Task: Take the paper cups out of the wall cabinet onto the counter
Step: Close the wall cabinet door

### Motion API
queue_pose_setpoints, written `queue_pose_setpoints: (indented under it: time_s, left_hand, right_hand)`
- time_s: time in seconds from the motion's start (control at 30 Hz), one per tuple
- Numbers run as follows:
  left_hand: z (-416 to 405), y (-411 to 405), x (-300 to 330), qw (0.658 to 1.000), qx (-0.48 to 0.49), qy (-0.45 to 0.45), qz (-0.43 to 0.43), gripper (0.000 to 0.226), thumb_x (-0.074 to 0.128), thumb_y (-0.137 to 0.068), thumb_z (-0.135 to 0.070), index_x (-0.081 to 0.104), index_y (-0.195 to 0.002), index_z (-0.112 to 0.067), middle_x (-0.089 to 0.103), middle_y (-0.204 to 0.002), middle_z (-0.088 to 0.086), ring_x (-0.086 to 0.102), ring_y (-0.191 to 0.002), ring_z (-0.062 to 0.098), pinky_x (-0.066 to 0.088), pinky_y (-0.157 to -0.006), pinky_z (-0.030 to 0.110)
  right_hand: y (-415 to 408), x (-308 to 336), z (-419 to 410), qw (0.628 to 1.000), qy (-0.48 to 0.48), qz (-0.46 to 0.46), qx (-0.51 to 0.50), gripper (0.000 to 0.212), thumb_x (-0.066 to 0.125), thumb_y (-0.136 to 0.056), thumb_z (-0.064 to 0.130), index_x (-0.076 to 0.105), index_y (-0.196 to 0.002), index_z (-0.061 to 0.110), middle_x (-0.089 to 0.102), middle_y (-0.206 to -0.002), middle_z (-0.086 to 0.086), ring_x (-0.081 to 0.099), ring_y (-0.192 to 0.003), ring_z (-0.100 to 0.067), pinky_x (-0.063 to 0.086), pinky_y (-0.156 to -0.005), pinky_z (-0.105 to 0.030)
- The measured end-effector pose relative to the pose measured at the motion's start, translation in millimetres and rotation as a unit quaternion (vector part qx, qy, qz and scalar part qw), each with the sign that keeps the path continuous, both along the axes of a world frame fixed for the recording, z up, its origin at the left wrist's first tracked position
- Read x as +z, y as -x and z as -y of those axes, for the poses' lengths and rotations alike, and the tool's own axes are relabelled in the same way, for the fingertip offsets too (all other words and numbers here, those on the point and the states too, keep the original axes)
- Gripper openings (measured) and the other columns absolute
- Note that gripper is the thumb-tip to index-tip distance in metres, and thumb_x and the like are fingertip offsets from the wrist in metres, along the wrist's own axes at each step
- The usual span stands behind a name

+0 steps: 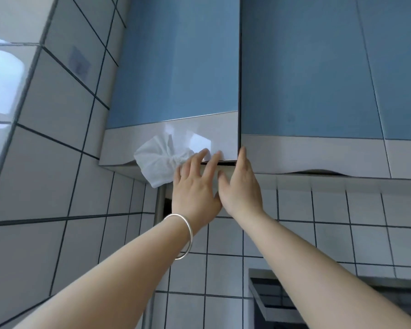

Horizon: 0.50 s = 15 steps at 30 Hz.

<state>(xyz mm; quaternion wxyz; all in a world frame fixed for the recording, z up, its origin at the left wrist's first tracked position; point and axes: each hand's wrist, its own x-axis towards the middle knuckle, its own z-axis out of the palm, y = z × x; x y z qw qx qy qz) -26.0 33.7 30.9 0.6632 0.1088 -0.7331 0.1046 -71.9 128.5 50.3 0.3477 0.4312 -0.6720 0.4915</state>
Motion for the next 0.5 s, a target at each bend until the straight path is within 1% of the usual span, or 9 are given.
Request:
queue_pose_setpoints:
  time_s: [0.07,0.1,0.17,0.23,0.33,0.5]
  left_hand:
    - [5,9,2,1.000,0.008,0.007,0.000,0.062,0.054,-0.081,-0.034,0.037,-0.139,-0.024,0.038,-0.149,0.008,0.034,-0.138,0.031,0.026,-0.113,0.051]
    - [8,14,2,1.000,0.013,0.015,0.003,0.062,0.055,-0.080,-0.034,0.038,-0.139,-0.024,0.039,-0.148,0.008,0.035,-0.138,0.031,0.024,-0.113,0.053]
    - [17,25,4,0.999,0.025,0.036,0.003,0.066,0.060,-0.075,-0.033,0.040,-0.137,-0.023,0.041,-0.148,0.010,0.035,-0.138,0.032,0.022,-0.112,0.057]
    - [24,37,5,0.998,0.034,0.052,0.001,0.069,0.065,-0.071,-0.033,0.041,-0.136,-0.022,0.043,-0.147,0.010,0.037,-0.137,0.032,0.021,-0.111,0.059]
    - [32,55,6,0.998,0.029,0.063,-0.004,0.074,0.068,-0.068,-0.033,0.040,-0.136,-0.020,0.041,-0.147,0.011,0.036,-0.137,0.032,0.019,-0.111,0.060]
    - [46,78,2,0.997,0.020,0.070,-0.005,0.082,0.072,-0.065,-0.030,0.037,-0.139,-0.018,0.035,-0.150,0.012,0.031,-0.140,0.031,0.020,-0.112,0.058]
  right_hand:
    - [7,-1,3,0.996,-0.013,-0.040,-0.079,0.075,0.043,-0.095,0.023,-0.006,-0.151,0.014,0.011,-0.160,-0.003,0.022,-0.144,-0.021,0.036,-0.105,-0.033]
    - [11,-1,4,0.991,-0.020,-0.061,-0.114,0.077,0.043,-0.094,0.020,-0.007,-0.151,0.011,0.005,-0.161,-0.004,0.017,-0.146,-0.021,0.033,-0.108,-0.032]
    - [23,-2,7,0.979,-0.045,-0.095,-0.174,0.079,0.044,-0.092,0.015,-0.009,-0.150,0.007,-0.007,-0.161,-0.007,0.005,-0.148,-0.021,0.022,-0.115,-0.030]
    - [34,-4,10,0.967,-0.073,-0.117,-0.217,0.081,0.043,-0.091,0.015,-0.012,-0.149,0.006,-0.016,-0.159,-0.008,-0.002,-0.149,-0.020,0.012,-0.119,-0.029]
    - [46,-4,12,0.951,-0.112,-0.136,-0.256,0.084,0.044,-0.089,0.018,-0.015,-0.148,0.007,-0.020,-0.158,-0.010,-0.007,-0.149,-0.021,0.005,-0.121,-0.032]
    - [58,-6,22,0.929,-0.161,-0.138,-0.304,0.087,0.044,-0.090,0.027,-0.017,-0.147,0.002,-0.020,-0.157,-0.015,-0.014,-0.147,-0.026,0.000,-0.122,-0.039]
